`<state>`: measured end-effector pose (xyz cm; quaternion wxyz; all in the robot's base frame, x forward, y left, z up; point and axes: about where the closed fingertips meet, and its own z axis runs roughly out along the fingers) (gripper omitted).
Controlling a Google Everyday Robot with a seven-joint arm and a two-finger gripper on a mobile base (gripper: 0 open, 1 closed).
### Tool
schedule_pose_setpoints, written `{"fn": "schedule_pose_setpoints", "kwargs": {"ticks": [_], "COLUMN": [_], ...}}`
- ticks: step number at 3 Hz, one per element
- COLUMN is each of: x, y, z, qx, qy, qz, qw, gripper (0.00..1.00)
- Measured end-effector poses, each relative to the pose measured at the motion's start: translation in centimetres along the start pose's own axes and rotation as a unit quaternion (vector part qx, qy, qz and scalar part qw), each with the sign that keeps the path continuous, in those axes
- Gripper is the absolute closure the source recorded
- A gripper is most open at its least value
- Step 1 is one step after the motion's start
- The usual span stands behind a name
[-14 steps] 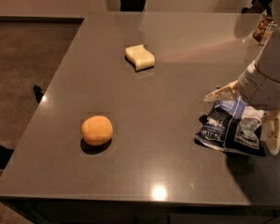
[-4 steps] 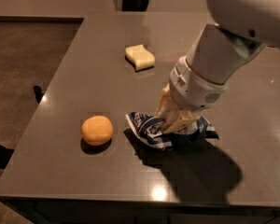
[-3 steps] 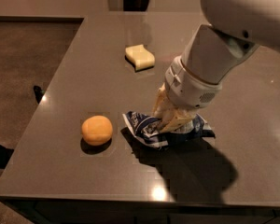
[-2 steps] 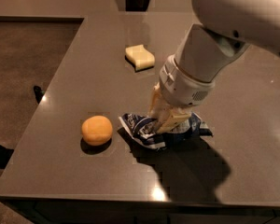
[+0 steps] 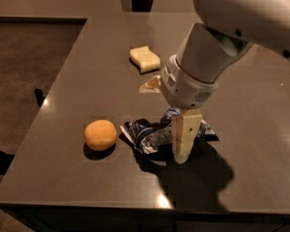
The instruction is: Move blue chip bag near orange
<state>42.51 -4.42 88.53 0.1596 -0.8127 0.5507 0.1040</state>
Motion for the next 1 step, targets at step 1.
{"fn": "schedule_pose_setpoints", "kwargs": {"ticks": [1], "x": [0.0], "y": [0.0], "z": [0.0], "qx": [0.0], "qy": [0.0], "qz": [0.0], "qw": [1.0], "gripper": [0.0]}}
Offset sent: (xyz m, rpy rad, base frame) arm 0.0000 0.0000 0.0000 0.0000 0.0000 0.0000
